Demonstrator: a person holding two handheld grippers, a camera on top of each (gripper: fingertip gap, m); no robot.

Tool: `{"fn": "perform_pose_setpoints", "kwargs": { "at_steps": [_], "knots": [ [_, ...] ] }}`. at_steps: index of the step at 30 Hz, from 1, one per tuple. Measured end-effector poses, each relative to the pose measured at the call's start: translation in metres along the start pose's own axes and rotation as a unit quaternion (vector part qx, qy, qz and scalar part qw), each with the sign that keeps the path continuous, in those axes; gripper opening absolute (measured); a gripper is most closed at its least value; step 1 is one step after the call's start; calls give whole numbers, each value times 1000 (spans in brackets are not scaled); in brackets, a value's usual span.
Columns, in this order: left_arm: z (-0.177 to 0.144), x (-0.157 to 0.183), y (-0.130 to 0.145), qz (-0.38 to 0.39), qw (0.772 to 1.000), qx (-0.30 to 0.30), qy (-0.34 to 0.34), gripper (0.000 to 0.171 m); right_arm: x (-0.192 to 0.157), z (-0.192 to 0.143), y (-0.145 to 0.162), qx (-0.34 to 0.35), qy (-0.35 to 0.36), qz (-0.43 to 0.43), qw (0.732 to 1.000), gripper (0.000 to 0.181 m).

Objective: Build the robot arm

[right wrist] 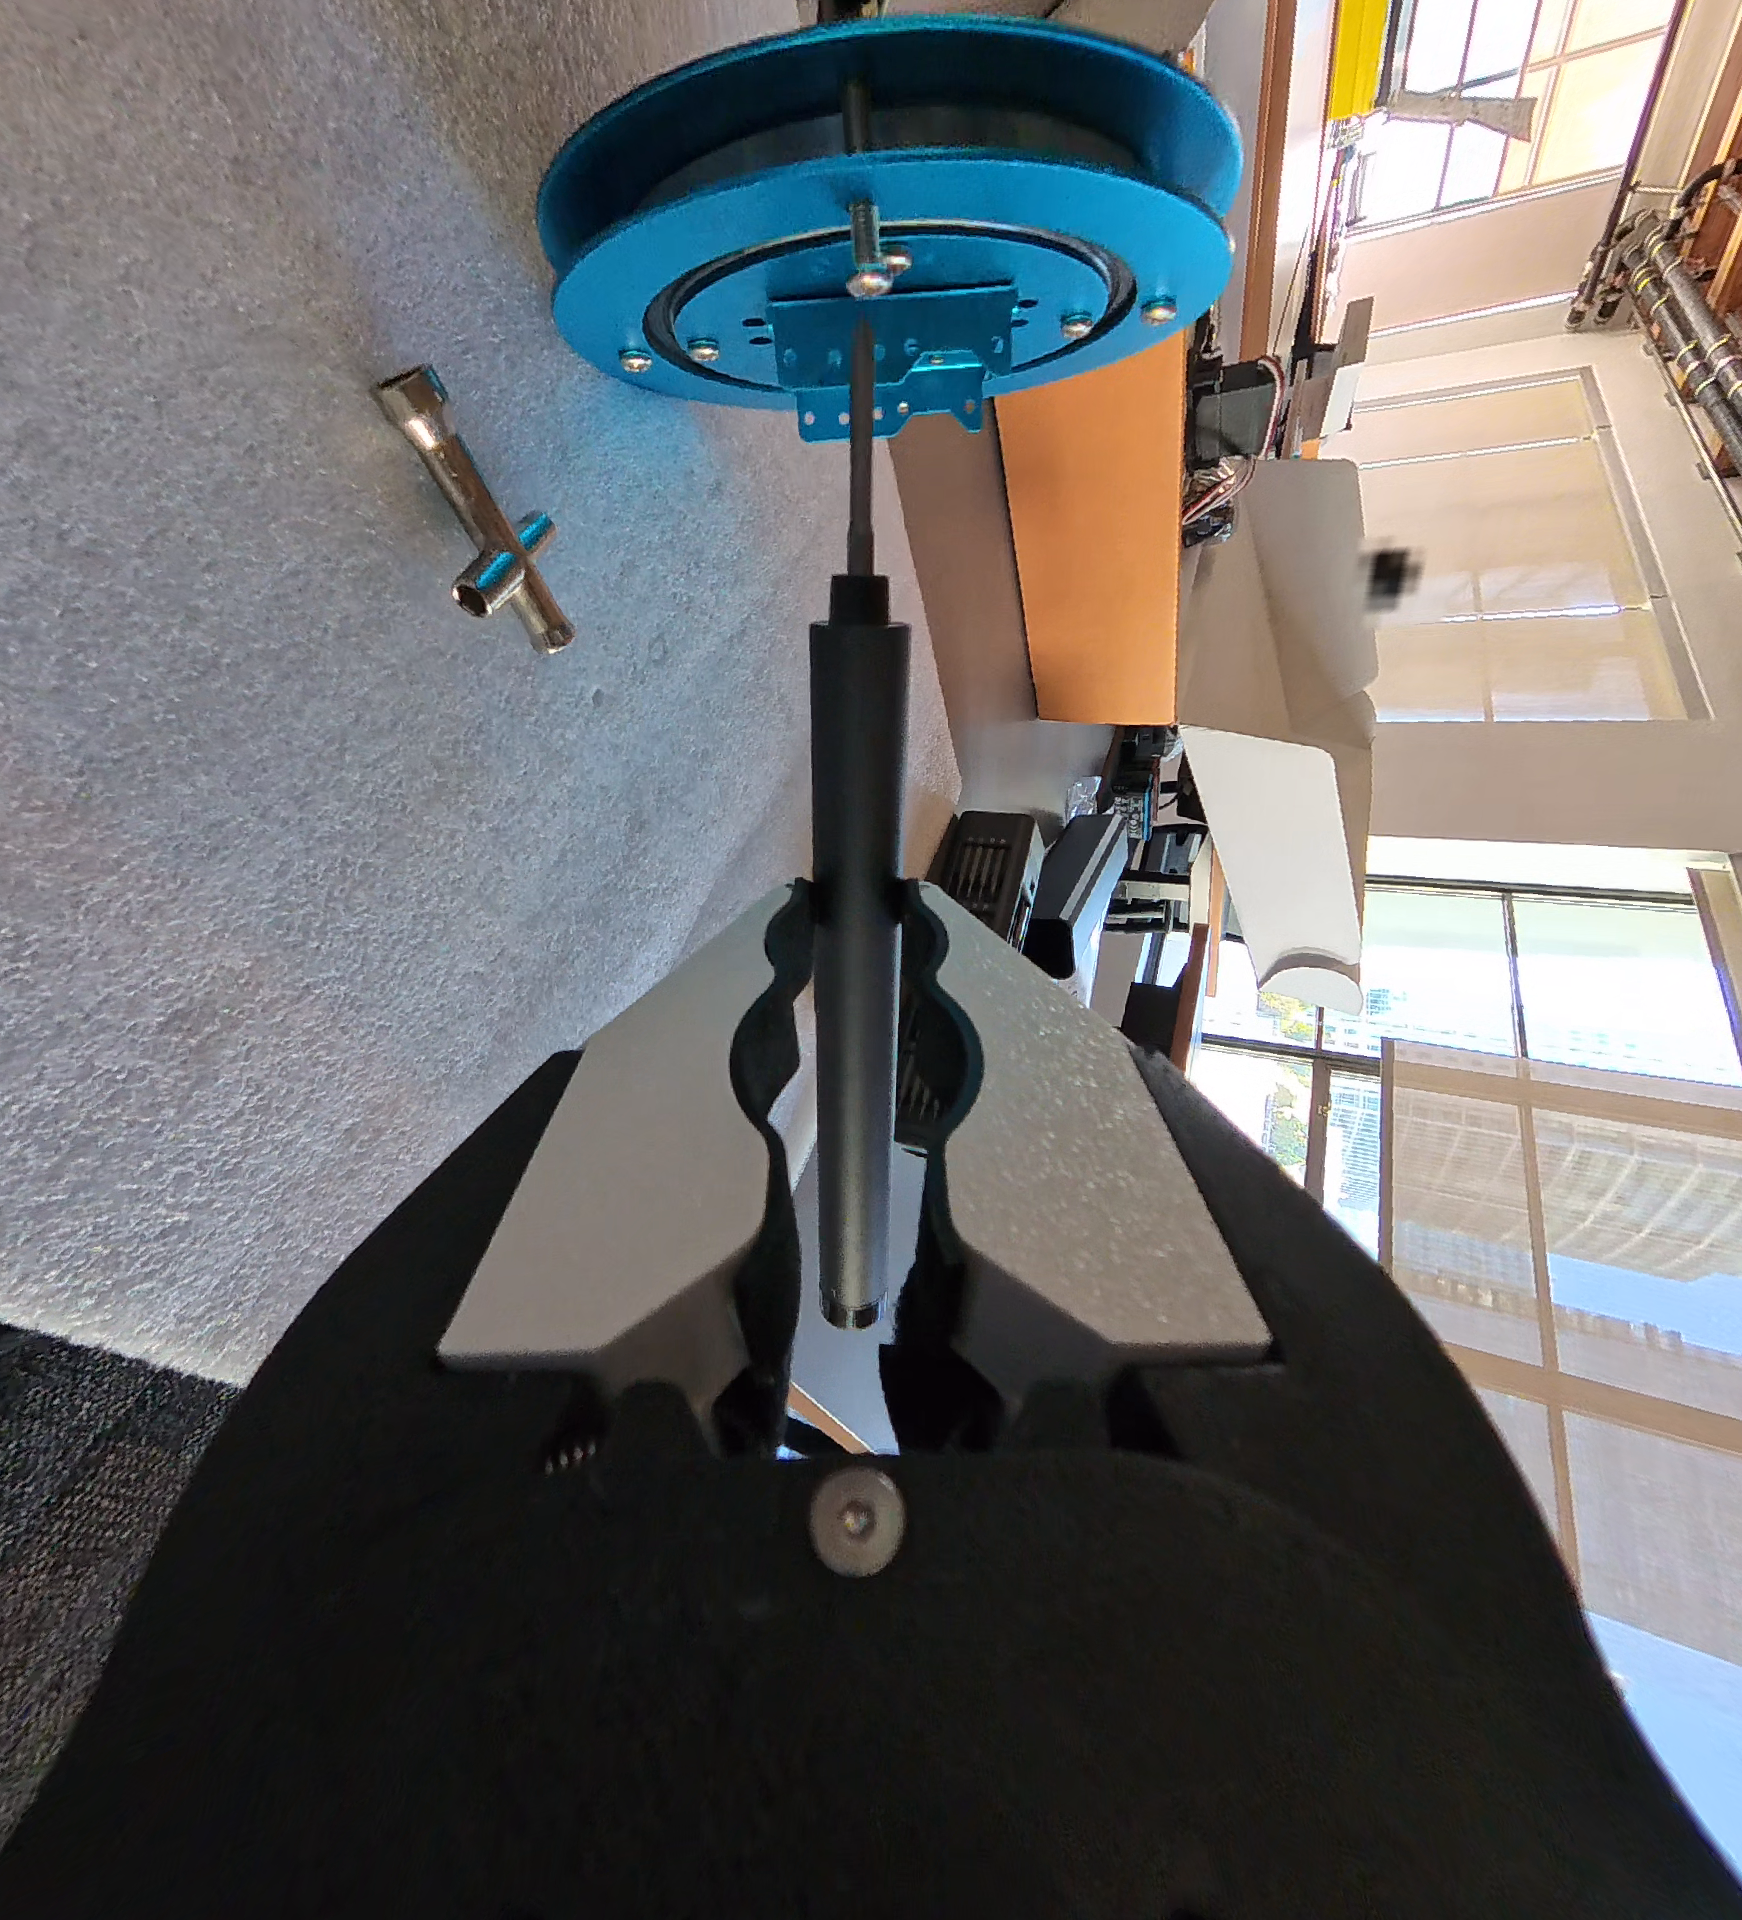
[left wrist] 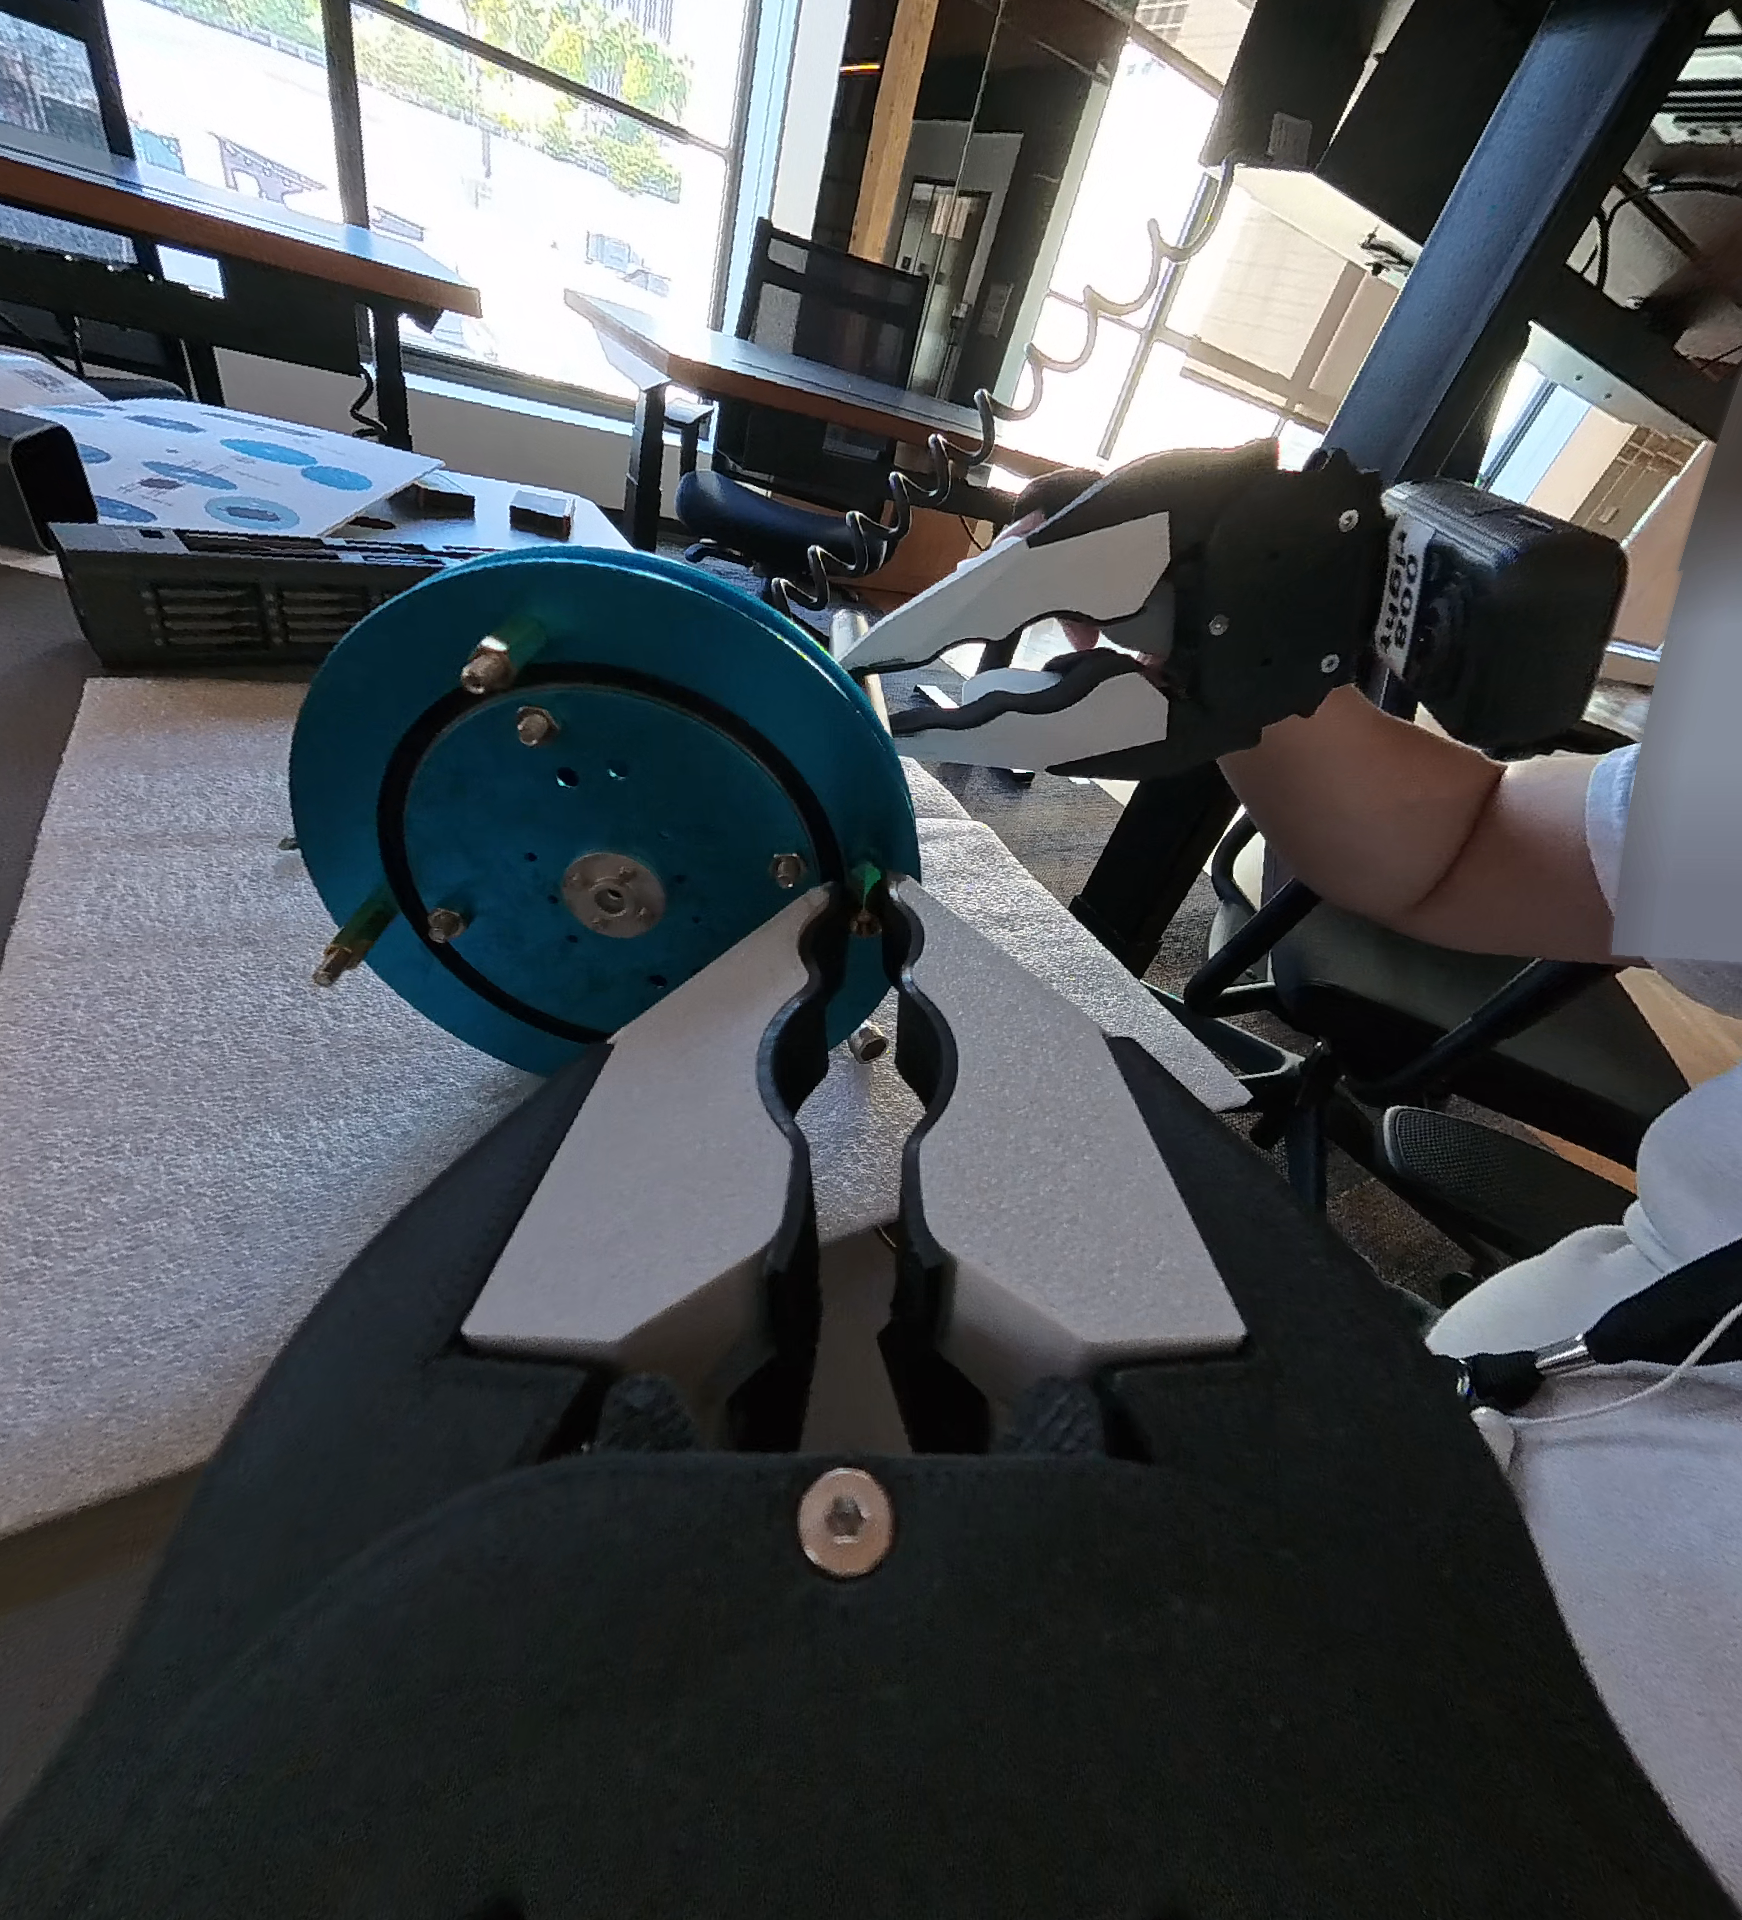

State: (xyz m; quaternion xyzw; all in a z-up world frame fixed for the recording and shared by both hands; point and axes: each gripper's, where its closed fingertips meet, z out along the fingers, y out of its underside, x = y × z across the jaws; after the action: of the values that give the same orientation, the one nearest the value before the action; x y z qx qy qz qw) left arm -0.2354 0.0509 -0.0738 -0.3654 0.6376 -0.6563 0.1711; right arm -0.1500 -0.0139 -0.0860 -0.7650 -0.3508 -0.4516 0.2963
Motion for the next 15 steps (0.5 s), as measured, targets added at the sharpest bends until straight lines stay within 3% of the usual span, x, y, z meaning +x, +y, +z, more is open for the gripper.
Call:
{"fn": "perform_pose_setpoints", "kwargs": {
  "at_steps": [15],
  "knots": [
    [2, 1, 0, 10, 1000, -5, -4, 4, 1, 1, -1, -5, 1, -4, 1000, 14]
  ]
}}
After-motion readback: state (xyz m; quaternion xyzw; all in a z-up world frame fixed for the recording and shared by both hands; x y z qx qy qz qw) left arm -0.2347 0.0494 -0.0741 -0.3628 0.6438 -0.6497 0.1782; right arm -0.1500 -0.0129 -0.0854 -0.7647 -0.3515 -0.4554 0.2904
